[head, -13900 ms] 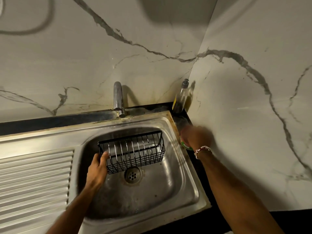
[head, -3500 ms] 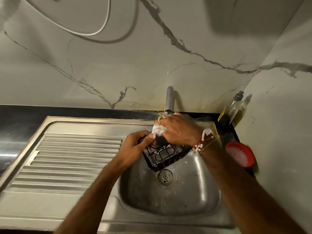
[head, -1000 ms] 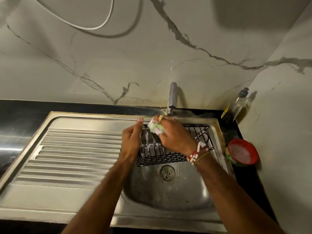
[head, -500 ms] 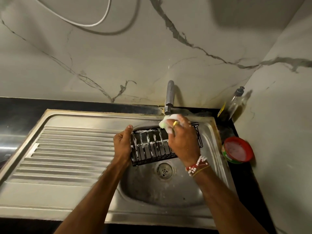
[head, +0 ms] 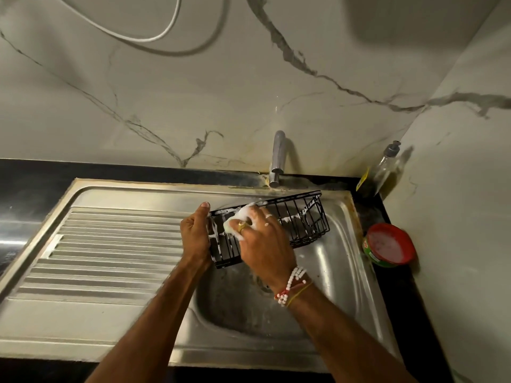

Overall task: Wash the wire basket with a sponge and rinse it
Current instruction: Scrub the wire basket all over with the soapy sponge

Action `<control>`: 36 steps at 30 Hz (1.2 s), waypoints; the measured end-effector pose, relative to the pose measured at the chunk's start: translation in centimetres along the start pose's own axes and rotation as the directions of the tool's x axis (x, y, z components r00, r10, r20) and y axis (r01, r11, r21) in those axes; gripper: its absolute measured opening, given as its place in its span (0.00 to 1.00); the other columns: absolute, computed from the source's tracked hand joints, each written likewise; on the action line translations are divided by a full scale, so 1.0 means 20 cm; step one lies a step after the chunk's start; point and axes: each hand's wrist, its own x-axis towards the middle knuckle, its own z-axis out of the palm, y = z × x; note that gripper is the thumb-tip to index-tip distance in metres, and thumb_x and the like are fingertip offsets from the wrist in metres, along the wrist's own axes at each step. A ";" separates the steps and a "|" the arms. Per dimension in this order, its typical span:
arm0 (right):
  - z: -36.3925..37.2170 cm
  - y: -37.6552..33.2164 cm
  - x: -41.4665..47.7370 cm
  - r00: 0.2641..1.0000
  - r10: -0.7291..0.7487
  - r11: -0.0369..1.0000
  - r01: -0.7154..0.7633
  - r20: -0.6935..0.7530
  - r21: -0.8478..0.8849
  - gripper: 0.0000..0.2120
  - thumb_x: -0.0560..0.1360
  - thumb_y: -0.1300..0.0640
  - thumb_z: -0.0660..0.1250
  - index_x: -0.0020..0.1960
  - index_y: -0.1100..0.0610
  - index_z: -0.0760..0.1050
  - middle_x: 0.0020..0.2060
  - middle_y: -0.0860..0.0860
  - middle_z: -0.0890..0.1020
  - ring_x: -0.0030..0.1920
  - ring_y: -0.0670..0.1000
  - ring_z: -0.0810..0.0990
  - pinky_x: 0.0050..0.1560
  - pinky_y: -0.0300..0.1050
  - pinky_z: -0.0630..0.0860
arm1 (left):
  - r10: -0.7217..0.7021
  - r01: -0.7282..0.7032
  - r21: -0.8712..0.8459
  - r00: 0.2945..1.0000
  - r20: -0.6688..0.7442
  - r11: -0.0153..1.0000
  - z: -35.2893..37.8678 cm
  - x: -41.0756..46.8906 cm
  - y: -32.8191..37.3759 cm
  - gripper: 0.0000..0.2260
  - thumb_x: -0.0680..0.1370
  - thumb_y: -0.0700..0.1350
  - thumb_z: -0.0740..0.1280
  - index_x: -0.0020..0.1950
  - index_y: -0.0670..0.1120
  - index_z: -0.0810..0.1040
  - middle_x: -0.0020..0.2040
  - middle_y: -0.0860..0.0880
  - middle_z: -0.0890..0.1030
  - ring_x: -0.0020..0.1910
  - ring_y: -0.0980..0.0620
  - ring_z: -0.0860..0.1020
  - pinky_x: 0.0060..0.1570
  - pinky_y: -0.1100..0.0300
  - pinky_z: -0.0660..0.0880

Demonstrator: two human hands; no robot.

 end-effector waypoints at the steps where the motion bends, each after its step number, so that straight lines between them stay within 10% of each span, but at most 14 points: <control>1: -0.01 0.04 0.00 1.000 0.016 1.000 -0.016 0.010 -0.015 0.11 0.70 0.61 0.70 0.53 0.55 0.81 0.52 0.59 0.80 0.50 0.58 0.80 0.46 0.47 0.80 | -0.006 0.006 -0.015 1.000 0.001 1.000 0.00 0.00 0.01 0.24 0.84 0.47 0.60 0.27 0.49 0.76 0.23 0.51 0.76 0.22 0.55 0.76 0.25 0.63 0.75; 8: -0.16 0.43 0.03 0.930 0.365 0.929 -0.367 -0.039 -0.048 0.15 0.68 0.67 0.69 0.53 0.56 0.82 0.52 0.59 0.80 0.46 0.58 0.80 0.44 0.47 0.79 | -0.064 0.063 -0.063 0.998 -0.021 0.996 -0.05 0.03 0.01 0.22 0.84 0.48 0.60 0.32 0.46 0.83 0.33 0.45 0.84 0.32 0.47 0.83 0.39 0.52 0.82; 17: 0.02 -0.06 0.06 0.997 0.055 0.999 -0.054 0.054 -0.004 0.11 0.72 0.59 0.70 0.54 0.53 0.80 0.50 0.57 0.81 0.50 0.58 0.79 0.45 0.50 0.79 | -0.074 0.071 -0.049 0.996 -0.054 0.996 0.01 0.00 0.01 0.18 0.82 0.52 0.64 0.33 0.51 0.81 0.32 0.45 0.79 0.32 0.47 0.78 0.40 0.52 0.77; 21: 0.01 -0.17 0.06 0.995 -0.061 0.998 0.063 0.080 -0.025 0.11 0.69 0.57 0.72 0.51 0.50 0.80 0.54 0.57 0.80 0.54 0.58 0.77 0.48 0.51 0.76 | -0.200 0.181 -0.138 0.969 -0.147 0.974 0.04 -0.03 0.04 0.14 0.81 0.52 0.64 0.60 0.44 0.72 0.47 0.44 0.79 0.43 0.49 0.80 0.44 0.54 0.79; 28: -0.04 0.23 0.06 0.996 0.094 0.992 -0.094 -0.014 -0.084 0.13 0.70 0.64 0.68 0.54 0.56 0.81 0.53 0.58 0.79 0.48 0.56 0.79 0.39 0.45 0.81 | -0.130 0.126 -0.104 0.991 -0.031 0.987 -0.07 0.01 0.02 0.21 0.83 0.50 0.61 0.34 0.46 0.82 0.32 0.48 0.83 0.33 0.49 0.83 0.39 0.54 0.82; 32: -0.11 0.49 0.05 0.959 0.281 0.949 -0.283 -0.037 -0.141 0.14 0.71 0.63 0.65 0.53 0.53 0.81 0.53 0.56 0.78 0.48 0.56 0.78 0.43 0.47 0.77 | -0.165 0.157 -0.162 0.986 -0.036 0.974 -0.11 0.03 0.01 0.17 0.72 0.58 0.69 0.39 0.43 0.82 0.43 0.37 0.81 0.44 0.38 0.81 0.53 0.41 0.78; 36: -0.12 0.51 0.06 0.950 0.308 0.940 -0.312 -0.054 -0.135 0.12 0.71 0.63 0.68 0.53 0.53 0.81 0.51 0.54 0.79 0.47 0.55 0.79 0.43 0.46 0.76 | -0.144 0.137 -0.185 0.989 -0.027 0.973 -0.11 0.03 0.01 0.15 0.81 0.51 0.63 0.41 0.41 0.78 0.35 0.44 0.84 0.35 0.46 0.83 0.44 0.50 0.81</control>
